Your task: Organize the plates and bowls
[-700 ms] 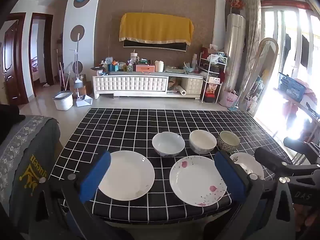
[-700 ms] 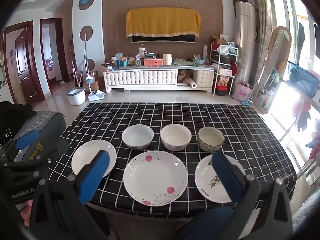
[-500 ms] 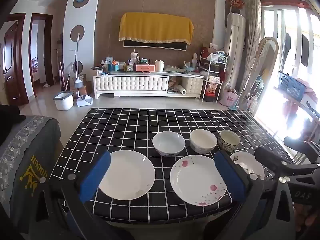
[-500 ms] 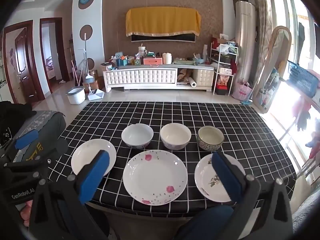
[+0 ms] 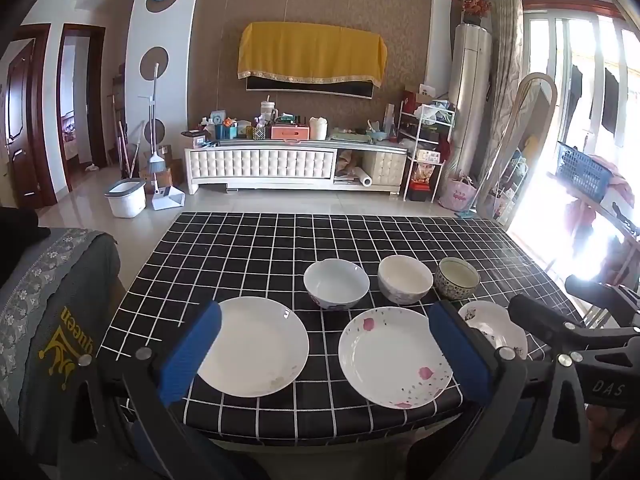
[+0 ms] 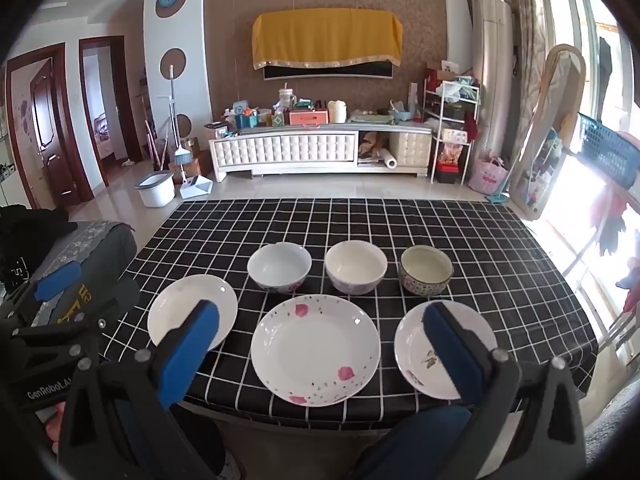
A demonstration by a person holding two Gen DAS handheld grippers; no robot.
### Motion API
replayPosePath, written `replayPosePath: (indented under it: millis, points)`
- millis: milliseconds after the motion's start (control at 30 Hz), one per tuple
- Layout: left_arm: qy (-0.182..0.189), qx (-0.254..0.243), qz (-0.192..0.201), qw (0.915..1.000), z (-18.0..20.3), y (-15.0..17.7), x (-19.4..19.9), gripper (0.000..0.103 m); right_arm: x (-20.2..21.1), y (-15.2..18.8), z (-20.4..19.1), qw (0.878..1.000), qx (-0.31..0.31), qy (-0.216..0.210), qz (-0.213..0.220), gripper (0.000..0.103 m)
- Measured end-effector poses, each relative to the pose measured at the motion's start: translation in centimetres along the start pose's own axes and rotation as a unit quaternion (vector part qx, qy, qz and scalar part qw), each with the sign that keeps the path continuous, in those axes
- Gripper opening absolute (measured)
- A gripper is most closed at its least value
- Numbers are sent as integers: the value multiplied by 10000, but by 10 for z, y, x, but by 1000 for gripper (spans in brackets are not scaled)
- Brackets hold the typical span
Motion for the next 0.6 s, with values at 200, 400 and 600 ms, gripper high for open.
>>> replayPosePath:
  millis: [200, 400, 600]
  points:
    - [-12, -7, -4, 10000, -1, 1, -1, 103, 5, -2, -2, 9999, 105, 65, 50, 103]
    - [-11, -31, -9, 10000, -1, 3, -1, 103, 4, -1, -1, 10000, 44, 59, 8, 103]
    - [-6, -39, -14, 10000, 0, 4, -1, 103, 5, -2, 0, 10000, 35, 64, 5, 103]
Point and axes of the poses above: each gripper's, at about its wrist camera, not at the fingertips, and x roughly against the way its jaws point, z to its right, y to its underside, the point moved 7 cm from there along -x, roughly the way its jaws point, and after that the axes turned 3 degrees about -y, right-handed, at the moved point
